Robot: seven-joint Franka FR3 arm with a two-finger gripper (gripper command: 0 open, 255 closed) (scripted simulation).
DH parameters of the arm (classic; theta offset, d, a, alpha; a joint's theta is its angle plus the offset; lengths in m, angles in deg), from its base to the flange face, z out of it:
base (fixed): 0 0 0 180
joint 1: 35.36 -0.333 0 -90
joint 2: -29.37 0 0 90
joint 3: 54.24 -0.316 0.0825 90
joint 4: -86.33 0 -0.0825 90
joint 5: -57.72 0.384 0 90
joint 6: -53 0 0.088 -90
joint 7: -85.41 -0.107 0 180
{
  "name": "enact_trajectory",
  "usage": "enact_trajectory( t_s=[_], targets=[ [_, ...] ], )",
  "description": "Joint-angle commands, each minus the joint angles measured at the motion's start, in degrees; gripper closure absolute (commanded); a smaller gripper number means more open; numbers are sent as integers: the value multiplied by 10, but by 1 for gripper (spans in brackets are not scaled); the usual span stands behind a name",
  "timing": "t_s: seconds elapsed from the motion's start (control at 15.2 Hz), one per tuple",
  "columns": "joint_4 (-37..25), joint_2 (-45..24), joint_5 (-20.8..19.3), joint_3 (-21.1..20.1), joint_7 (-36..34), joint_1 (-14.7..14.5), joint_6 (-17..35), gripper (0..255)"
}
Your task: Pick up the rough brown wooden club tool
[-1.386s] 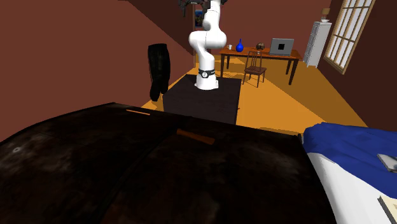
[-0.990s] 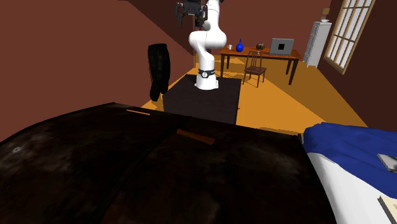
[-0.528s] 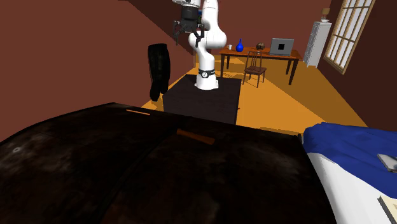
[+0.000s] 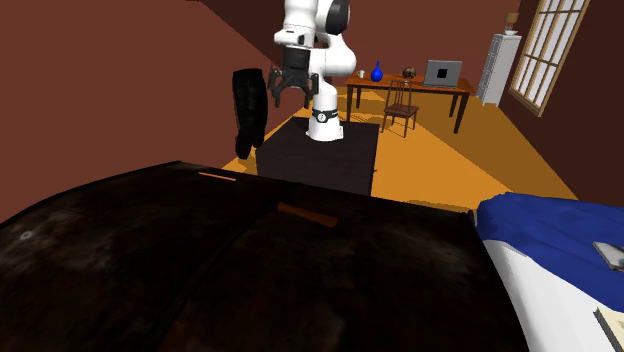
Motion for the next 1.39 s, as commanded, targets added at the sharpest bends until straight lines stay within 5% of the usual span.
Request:
enact_trajectory(
  t_s=[0.0, 0.66, 1.32],
  targets=[
    [-3, -41, -3, 3, 29, -9, 41, 0],
    [-60, -260, -2, 3, 178, -32, 210, 0],
    [-169, -474, -36, -28, 291, -33, 319, 0]
  ],
)
